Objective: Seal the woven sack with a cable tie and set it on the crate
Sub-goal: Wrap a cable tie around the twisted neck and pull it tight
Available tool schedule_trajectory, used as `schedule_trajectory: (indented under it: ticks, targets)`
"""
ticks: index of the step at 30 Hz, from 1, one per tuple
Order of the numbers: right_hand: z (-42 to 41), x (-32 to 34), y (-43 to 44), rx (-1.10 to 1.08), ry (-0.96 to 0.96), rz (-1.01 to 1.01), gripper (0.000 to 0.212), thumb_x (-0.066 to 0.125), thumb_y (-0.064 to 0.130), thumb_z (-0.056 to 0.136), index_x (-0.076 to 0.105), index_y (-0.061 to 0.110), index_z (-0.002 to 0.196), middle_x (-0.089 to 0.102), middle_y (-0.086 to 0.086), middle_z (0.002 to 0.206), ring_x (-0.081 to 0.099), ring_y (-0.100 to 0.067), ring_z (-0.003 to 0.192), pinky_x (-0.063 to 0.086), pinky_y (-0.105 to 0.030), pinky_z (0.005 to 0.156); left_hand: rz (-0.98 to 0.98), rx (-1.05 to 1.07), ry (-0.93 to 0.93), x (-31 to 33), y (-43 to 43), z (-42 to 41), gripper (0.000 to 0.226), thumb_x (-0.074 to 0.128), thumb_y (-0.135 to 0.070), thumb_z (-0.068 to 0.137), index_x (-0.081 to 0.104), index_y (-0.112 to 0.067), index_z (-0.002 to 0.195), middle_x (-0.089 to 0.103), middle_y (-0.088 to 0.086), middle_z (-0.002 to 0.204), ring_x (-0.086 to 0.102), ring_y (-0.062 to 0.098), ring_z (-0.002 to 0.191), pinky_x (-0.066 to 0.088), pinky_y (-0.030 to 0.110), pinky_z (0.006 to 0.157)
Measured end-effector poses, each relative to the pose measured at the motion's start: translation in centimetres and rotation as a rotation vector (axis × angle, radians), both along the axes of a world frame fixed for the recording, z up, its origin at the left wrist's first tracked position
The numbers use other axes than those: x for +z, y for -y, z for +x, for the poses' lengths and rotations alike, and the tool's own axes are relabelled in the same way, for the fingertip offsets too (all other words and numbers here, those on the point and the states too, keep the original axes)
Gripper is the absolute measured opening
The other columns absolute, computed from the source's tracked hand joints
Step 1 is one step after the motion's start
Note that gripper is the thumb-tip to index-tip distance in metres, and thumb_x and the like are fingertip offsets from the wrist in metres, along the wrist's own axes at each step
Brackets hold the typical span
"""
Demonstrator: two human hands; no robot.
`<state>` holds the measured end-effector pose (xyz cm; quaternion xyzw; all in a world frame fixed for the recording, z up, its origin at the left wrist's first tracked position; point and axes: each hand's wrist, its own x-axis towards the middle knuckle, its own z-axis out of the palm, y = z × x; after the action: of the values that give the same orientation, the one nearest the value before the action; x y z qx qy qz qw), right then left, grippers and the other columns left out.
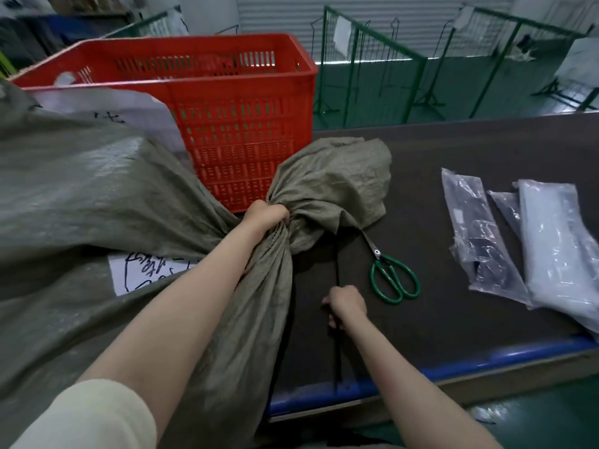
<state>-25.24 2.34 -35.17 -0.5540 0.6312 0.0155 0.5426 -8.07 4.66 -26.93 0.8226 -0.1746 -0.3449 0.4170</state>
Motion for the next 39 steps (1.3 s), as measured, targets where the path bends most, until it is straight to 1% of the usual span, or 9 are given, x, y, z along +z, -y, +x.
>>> schedule_trajectory:
  ticks: [9, 12, 14, 18, 22, 27, 33, 36, 39]
  targets:
    - [5.7, 0.1, -1.3, 0.393, 0.155, 0.015, 0.022, 0.043, 0.015, 0.091, 0.049, 0.011, 0.07, 0.048, -0.008, 0.061, 0.044, -0.015, 0.039, 0.036, -0.016, 0.031, 0.04, -0.105, -0.054, 1.1, -0.7, 0.6, 0.05, 0.063, -0.009, 0.072, 0.052, 0.0, 0.12, 0.06, 0.014, 0.106, 0.06, 0.031, 0.101, 0.052, 0.038, 0.085]
    - [7.9, 0.1, -0.5, 0.263, 0.335, 0.047, 0.019, 0.049, 0.018, 0.091, 0.059, 0.007, 0.102, 0.064, -0.019, 0.104, 0.064, -0.028, 0.082, 0.054, -0.034, 0.067, 0.111, -0.295, -0.13, 1.8, -0.9, 0.3, 0.057, 0.069, -0.03, 0.077, 0.05, -0.007, 0.126, 0.063, 0.009, 0.102, 0.062, 0.024, 0.092, 0.053, 0.031, 0.079]
    - [8.5, 1.3, -0.8, 0.101, 0.55, 0.1, 0.038, 0.039, 0.02, 0.097, 0.045, 0.003, 0.131, 0.05, -0.017, 0.135, 0.05, -0.031, 0.118, 0.039, -0.041, 0.106, 0.015, -0.367, -0.289, 1.7, -0.6, 0.4, 0.072, 0.058, -0.058, 0.079, 0.045, -0.013, 0.135, 0.059, 0.007, 0.124, 0.057, 0.025, 0.112, 0.046, 0.037, 0.098]
    - [8.2, 2.8, -2.0, 0.068, 0.627, 0.098, 0.048, 0.015, 0.023, 0.101, 0.039, -0.004, 0.133, 0.049, -0.016, 0.13, 0.05, -0.028, 0.105, 0.034, -0.035, 0.104, -0.243, 0.081, -0.4, 1.0, 0.0, 2.0, 0.067, 0.028, -0.055, 0.094, 0.033, -0.011, 0.143, 0.044, 0.01, 0.142, 0.044, 0.028, 0.13, 0.038, 0.041, 0.108]
    - [8.8, 3.5, -1.9, 0.04, 0.65, 0.164, 0.047, 0.012, 0.019, 0.102, 0.036, -0.004, 0.134, 0.036, -0.019, 0.143, 0.037, -0.03, 0.131, 0.03, -0.031, 0.105, 0.091, 0.071, -0.067, -1.0, -0.7, 3.1, 0.057, 0.045, -0.029, 0.094, 0.033, 0.002, 0.14, 0.04, 0.018, 0.147, 0.045, 0.032, 0.129, 0.04, 0.036, 0.105]
    - [8.4, 2.4, -1.1, 0.067, 0.578, 0.205, 0.032, 0.03, 0.021, 0.1, 0.053, 0.014, 0.079, 0.052, 0.0, 0.08, 0.047, -0.012, 0.069, 0.041, -0.021, 0.062, 0.094, 0.006, -0.027, -1.9, -0.8, 3.5, 0.056, 0.056, -0.027, 0.091, 0.041, 0.004, 0.136, 0.046, 0.016, 0.141, 0.045, 0.031, 0.129, 0.038, 0.033, 0.104]
    - [6.2, 1.6, -0.7, 0.222, 0.513, -0.019, 0.022, 0.038, 0.021, 0.097, 0.053, 0.014, 0.113, 0.058, -0.001, 0.093, 0.059, -0.012, 0.075, 0.048, -0.022, 0.064, -0.242, 0.309, 0.028, -1.5, -0.6, 5.4, 0.024, 0.058, -0.016, 0.09, 0.067, 0.006, 0.097, 0.07, 0.017, 0.089, 0.066, 0.019, 0.058, 0.054, 0.034, 0.068]
    - [4.1, 1.0, -0.3, 0.287, 0.449, -0.084, 0.024, 0.035, 0.012, 0.097, 0.048, 0.015, 0.077, 0.051, -0.006, 0.063, 0.043, -0.002, 0.029, 0.032, -0.014, 0.033, -0.195, 0.255, 0.28, 0.0, -0.9, 6.0, 0.023, 0.059, -0.02, 0.088, 0.072, -0.003, 0.097, 0.072, 0.012, 0.101, 0.066, 0.025, 0.093, 0.049, 0.031, 0.083]
    - [2.2, 0.6, -0.3, 0.372, 0.447, -0.179, 0.024, 0.037, 0.008, 0.095, 0.051, 0.015, 0.076, 0.058, -0.005, 0.06, 0.043, -0.003, 0.029, 0.034, -0.015, 0.036, -0.177, 0.163, 0.253, 1.0, -0.8, 5.8, 0.02, 0.046, -0.01, 0.092, 0.064, -0.009, 0.099, 0.071, 0.008, 0.108, 0.062, 0.021, 0.103, 0.047, 0.032, 0.089]
